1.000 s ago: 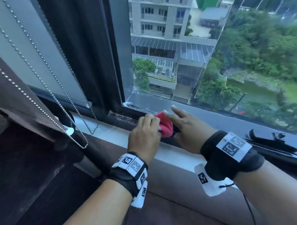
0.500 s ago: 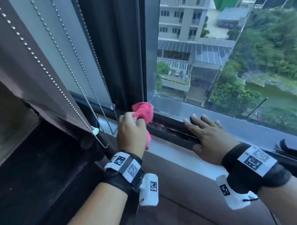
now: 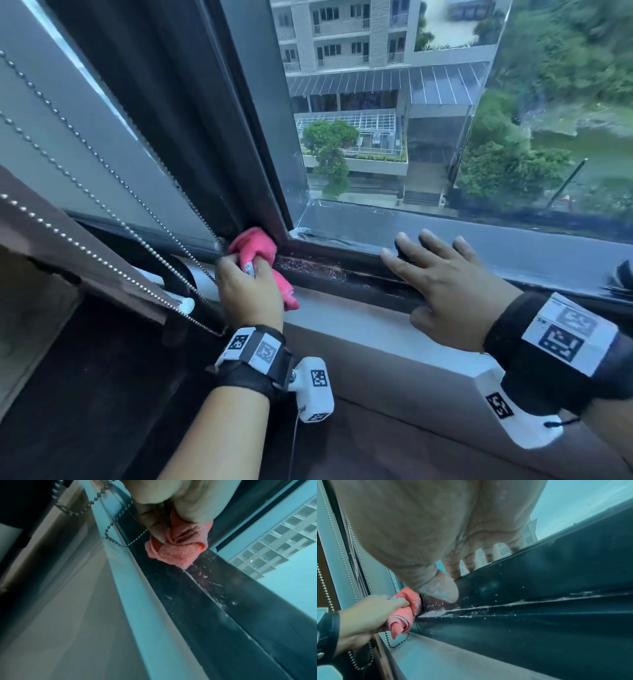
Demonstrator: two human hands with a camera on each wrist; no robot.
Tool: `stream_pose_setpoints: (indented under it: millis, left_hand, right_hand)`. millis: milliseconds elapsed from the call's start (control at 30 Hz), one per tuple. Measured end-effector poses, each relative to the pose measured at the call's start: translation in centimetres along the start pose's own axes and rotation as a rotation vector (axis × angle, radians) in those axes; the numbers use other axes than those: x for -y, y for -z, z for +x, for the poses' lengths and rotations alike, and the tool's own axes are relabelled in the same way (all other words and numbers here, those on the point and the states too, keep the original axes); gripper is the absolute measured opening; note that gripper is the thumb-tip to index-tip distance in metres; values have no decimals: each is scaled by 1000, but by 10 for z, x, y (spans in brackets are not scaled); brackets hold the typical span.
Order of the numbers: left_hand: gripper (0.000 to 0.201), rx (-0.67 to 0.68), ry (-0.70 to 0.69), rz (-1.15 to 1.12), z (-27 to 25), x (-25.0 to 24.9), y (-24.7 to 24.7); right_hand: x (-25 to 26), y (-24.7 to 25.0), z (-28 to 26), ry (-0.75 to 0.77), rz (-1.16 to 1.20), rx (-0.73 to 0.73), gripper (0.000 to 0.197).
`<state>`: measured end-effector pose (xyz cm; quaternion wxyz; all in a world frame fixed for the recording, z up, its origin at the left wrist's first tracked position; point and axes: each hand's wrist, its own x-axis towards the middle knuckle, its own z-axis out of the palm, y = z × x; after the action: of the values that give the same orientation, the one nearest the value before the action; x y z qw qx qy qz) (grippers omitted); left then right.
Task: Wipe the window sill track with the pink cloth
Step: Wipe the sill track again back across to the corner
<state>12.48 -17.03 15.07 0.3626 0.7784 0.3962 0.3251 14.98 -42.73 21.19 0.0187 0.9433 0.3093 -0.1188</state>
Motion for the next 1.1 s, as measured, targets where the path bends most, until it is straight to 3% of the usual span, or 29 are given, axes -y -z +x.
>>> stream_pose_setpoints:
  millis: [67,267,400,533,633,700,800,900,1000,1100]
  left_hand:
    - [20,13,-24,28,-2,-6,-7]
    - [30,231,-101,245,-24,-1,-19]
    - [13,319,5,190,-22,-8,-13]
    - [24,423,10,174,-41,-17,-6]
    - [30,519,-67,161,-68,-20,-9]
    - [28,500,-51,97,-76,-26,-9]
    - [15,281,-5,-13,-63,-27,0]
    - [18,89,-160,101,-36,-18,3]
    - [22,175,-286,448,-32,-12,-10]
    - [27,245,-344,531,-48,-9,-16]
  right_hand:
    - [-4,-2,2,9,-9,-8,89]
    - [-9,-3,1,24,-3,-24,91]
    - [-8,-4,-1,18,1,-22,91]
    - [-7,-5,-2,12,-4,-28,91]
    - [-4,-3,-3,10,-8,-25,89]
    - [-6,-1,-6,7,4,-24,85]
    - [-8,1,-10,6,20,-8,86]
    - [-8,0,-11,13,40,-15,85]
    - [-9,-2,-13,17,15,-42,85]
    - [-9,-3,-12,19,32,-60,84]
